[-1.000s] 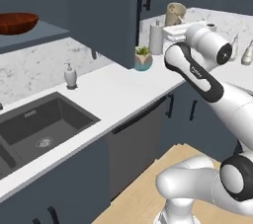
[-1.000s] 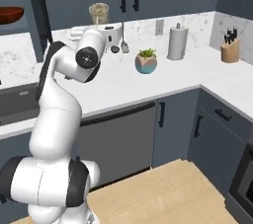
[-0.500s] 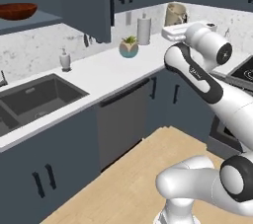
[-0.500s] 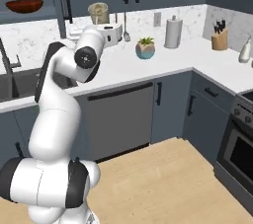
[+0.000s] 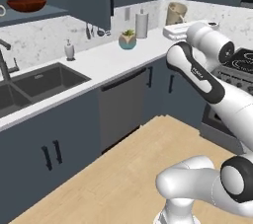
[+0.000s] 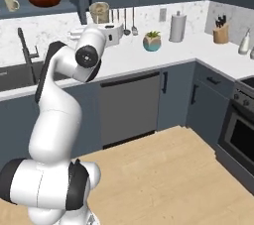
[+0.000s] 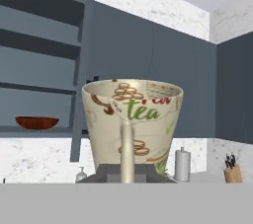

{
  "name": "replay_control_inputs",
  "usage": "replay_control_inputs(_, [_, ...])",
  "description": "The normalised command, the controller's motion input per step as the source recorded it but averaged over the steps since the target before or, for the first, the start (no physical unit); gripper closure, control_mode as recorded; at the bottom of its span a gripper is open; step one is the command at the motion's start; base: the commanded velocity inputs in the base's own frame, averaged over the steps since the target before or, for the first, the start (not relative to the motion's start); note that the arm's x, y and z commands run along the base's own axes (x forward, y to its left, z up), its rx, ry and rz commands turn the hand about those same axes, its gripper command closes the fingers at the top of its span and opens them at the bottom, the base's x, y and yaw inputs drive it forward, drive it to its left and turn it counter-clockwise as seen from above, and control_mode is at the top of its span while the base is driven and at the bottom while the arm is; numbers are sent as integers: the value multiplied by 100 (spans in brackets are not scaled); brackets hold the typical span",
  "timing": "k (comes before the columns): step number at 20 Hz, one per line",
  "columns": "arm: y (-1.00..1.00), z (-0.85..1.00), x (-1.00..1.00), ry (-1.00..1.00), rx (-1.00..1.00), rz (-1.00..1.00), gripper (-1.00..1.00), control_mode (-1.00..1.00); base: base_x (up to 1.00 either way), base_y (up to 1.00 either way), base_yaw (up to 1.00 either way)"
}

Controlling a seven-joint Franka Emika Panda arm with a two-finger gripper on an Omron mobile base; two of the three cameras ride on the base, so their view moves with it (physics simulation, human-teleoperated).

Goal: Gather all objects into one cabinet and sort the glasses and bowls to opposite sides.

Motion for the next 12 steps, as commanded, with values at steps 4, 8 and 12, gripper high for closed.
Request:
replay_control_inputs(4, [0,0,0,0,0,0,100,100,-52,51,12])
replay_control_inputs(8, [0,0,0,0,0,0,100,100,-31,57,17])
replay_control_inputs(12, [0,0,0,0,0,0,100,100,-27,55,17])
